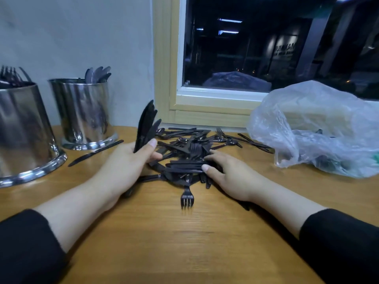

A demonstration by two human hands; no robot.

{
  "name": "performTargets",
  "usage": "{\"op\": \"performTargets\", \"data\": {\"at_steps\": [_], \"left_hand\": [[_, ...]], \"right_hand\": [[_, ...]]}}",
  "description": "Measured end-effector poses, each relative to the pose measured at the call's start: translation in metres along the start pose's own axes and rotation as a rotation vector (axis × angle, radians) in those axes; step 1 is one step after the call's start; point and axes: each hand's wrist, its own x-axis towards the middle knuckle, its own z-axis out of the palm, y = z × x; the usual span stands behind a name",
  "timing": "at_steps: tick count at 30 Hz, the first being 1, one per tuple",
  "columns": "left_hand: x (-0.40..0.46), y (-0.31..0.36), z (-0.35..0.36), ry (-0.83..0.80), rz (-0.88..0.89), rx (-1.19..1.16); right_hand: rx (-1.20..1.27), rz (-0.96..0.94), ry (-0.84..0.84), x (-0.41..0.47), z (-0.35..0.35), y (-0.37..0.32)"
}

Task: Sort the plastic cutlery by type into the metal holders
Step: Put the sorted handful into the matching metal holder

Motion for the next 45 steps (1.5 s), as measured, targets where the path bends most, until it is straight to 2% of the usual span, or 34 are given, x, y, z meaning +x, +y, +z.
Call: {"op": "performTargets", "data": {"at_steps": [3,6,13,21,27,35,40,42,45], "left_hand": [[-0.002,-0.001,0.0,-0.002,-0.009,0.006],[-0.001,-0.005,-0.005,0.034,0.008,0.002],[0.009,-0.007,-0.017,0.169,0.14,0.063],[0.004,0.001,-0.021,0.137,0.178,0.164],[0.0,0.002,-0.024,0.112,0.142,0.16],[0.004,-0.005,-0.028,0.11,0.022,0.175],[0.007,-0.008,-0.027,0.06,-0.024,0.076],[0.007,-0.008,-0.028,0.091,-0.024,0.055],[0.011,-0.007,-0.03,0.199,-0.021,0.055]], "right_hand": [[0.149,0.076,0.158,0.001,-0.006,-0.012],[0.17,0.167,0.255,0.014,-0.012,-0.001],[-0.009,0.418,0.136,0.065,-0.013,0.053],[-0.139,0.564,0.022,0.114,-0.008,0.088],[-0.161,0.436,0.046,0.114,0.002,0.071],[0.016,0.202,0.052,0.073,0.009,0.003],[0.141,0.094,0.217,0.062,0.002,-0.016],[0.127,0.058,0.249,0.069,-0.004,-0.02],[0.083,0.016,0.154,0.094,-0.012,-0.029]]}}
